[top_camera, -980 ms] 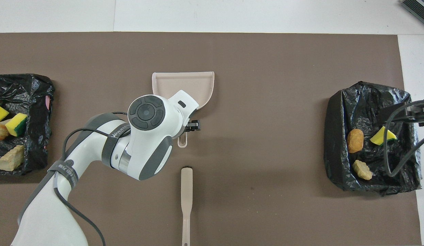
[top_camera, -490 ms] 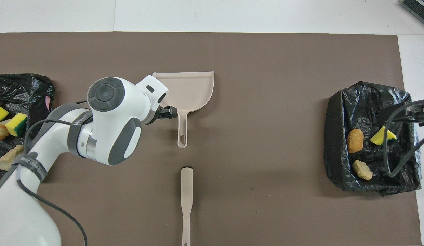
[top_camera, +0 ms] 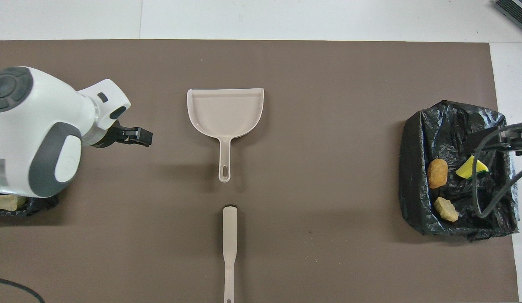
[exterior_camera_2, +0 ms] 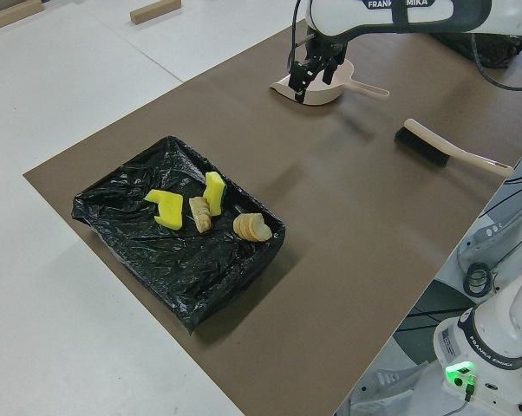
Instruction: Sweep and dump trash in bin
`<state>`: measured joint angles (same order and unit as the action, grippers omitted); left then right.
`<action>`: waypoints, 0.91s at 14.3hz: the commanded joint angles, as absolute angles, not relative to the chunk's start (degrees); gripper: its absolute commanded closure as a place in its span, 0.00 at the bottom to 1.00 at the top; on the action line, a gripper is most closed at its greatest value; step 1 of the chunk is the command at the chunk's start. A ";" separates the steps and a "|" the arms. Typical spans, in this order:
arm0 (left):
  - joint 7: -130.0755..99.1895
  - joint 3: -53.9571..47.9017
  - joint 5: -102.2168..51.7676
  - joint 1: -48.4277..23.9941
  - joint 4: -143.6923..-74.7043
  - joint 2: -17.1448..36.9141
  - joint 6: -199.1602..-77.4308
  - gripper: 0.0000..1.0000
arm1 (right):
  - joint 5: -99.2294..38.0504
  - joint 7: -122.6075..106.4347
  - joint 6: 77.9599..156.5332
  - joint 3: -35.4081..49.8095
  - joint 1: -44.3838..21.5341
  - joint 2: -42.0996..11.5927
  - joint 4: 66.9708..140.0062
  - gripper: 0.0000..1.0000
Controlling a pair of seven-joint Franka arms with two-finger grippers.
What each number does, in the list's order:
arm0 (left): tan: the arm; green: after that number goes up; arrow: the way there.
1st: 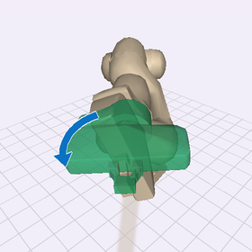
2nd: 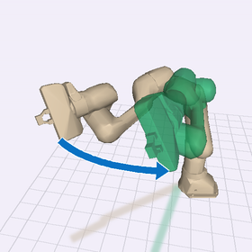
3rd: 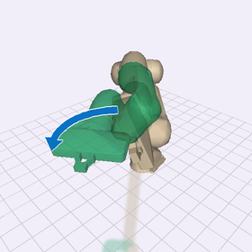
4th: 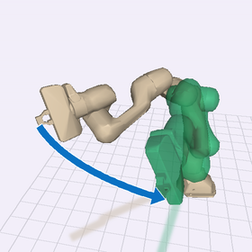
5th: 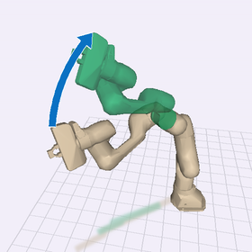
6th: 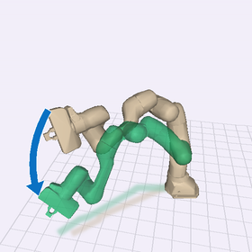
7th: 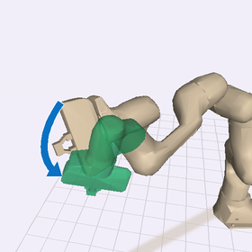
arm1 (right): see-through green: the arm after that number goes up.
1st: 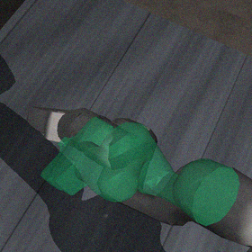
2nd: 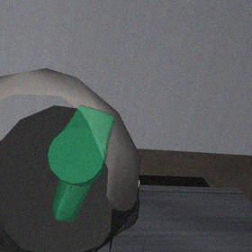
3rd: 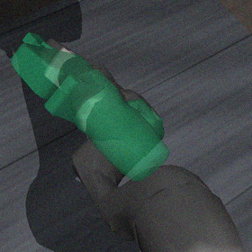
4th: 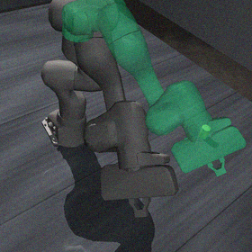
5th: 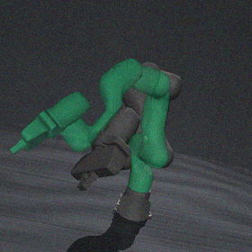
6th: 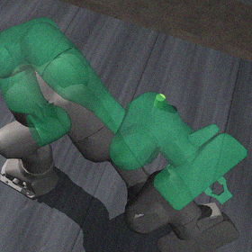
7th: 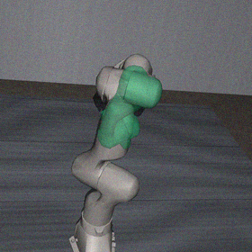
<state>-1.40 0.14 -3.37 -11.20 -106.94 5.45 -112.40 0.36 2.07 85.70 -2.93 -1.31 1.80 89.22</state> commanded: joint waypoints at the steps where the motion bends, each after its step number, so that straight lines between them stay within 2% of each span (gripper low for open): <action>1: 4.38 -0.35 -3.87 -7.31 -104.60 3.08 -106.37 0.00 | 0.18 3.16 86.75 -2.72 -1.14 3.34 91.14 0.00; 4: 4.13 -0.26 -3.43 -5.80 -101.17 0.62 -102.23 0.00 | 0.18 3.16 86.75 -2.72 -1.14 3.34 91.05 0.00; 11: 4.22 0.09 -1.93 -5.18 -85.36 0.53 -84.67 0.00 | 0.18 3.16 86.75 -2.72 -1.23 3.34 91.14 0.00; 13: 4.13 0.17 -1.93 -5.19 -83.41 0.44 -81.92 0.00 | 0.18 3.16 86.75 -2.72 -1.14 3.34 91.14 0.00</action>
